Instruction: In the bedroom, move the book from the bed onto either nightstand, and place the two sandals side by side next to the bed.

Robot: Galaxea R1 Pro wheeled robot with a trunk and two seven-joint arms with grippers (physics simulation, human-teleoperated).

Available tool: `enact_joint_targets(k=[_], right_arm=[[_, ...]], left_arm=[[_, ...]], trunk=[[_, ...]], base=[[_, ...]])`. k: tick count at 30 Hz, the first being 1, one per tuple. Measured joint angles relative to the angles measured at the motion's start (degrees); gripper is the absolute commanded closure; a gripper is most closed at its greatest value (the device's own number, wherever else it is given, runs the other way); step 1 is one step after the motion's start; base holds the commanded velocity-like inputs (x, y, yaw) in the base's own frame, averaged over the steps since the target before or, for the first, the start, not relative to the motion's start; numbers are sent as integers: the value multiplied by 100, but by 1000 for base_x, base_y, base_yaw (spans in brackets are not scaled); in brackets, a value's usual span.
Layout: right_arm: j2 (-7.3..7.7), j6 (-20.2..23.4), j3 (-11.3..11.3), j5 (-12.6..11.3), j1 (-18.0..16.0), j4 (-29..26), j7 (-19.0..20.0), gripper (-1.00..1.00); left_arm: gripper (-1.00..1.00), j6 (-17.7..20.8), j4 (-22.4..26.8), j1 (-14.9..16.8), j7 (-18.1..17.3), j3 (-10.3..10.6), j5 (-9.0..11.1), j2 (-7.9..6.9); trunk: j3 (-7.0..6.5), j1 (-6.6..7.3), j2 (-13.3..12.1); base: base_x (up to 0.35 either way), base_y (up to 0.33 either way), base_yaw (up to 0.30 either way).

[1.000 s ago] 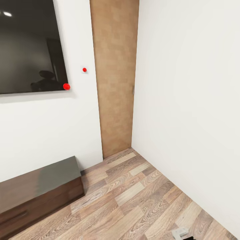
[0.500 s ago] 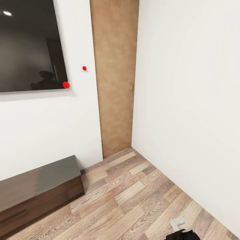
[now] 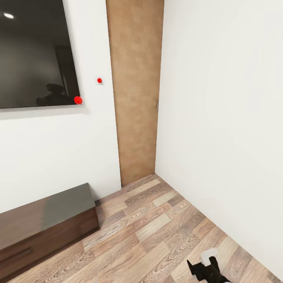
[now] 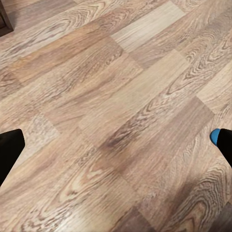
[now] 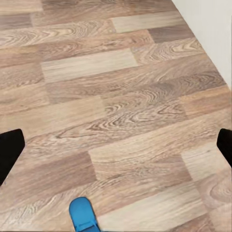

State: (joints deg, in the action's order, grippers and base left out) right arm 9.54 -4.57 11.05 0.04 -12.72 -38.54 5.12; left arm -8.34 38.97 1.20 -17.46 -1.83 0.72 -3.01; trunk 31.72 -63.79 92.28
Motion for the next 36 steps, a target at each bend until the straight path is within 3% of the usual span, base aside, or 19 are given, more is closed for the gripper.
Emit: enact_joint_targets(k=[4, 8, 10, 12, 13, 15, 18, 20, 31, 36], right_arm=[[78, -583, 4, -18, 1, 179, 214, -100], [148, -543, -56, -140, -2, 342, 1204, -100], [164, -57, -89, -199, -4, 460, 1665, -100], [185, 952, -105, -234, -8, 486, 1986, -100], [193, 1253, -111, -240, -8, 436, 2035, -100], [248, 2348, -119, -252, -9, 18, 2143, -100], [322, 3231, -121, -261, -9, -614, 2193, -100], [364, 3571, -129, -260, -9, -1012, 2201, -100], [390, 3757, -156, -239, -8, -1574, 2198, -100], [394, 3855, -165, -231, -12, -1628, 2192, -100]], left_arm=[[-100, 0, -1, 0, -4, 0, 0, -1], [-100, 0, 0, 0, -2, 2, 0, 0], [-100, 0, 0, 0, -2, 2, 2, 0], [-100, 0, -1, 0, -5, 3, 2, 0], [-100, 0, -1, 0, -5, 4, 1, 0], [-100, -1, -1, 0, -6, 5, 4, 0], [-100, -1, -1, 0, -7, 6, 2, 0], [-100, -1, 3, 0, -7, 7, 3, -1], [-100, 0, 8, 0, -7, 8, 0, 0], [-100, 0, 8, 0, -7, 8, 0, 0]], trunk=[[0, 0, 0], [0, 0, 0], [0, 0, 0], [0, 0, 0], [0, 0, 0], [-1, 0, 0], [-1, 0, 0], [-1, 0, 0], [0, 0, 0], [89, -109, 199]], base=[[0, 0, 0], [0, 0, 0], [0, 0, 0], [0, 0, 0], [0, 0, 0], [0, 0, 0], [0, 0, 0], [0, 0, 0], [0, 0, 0], [0, 0, 0]])
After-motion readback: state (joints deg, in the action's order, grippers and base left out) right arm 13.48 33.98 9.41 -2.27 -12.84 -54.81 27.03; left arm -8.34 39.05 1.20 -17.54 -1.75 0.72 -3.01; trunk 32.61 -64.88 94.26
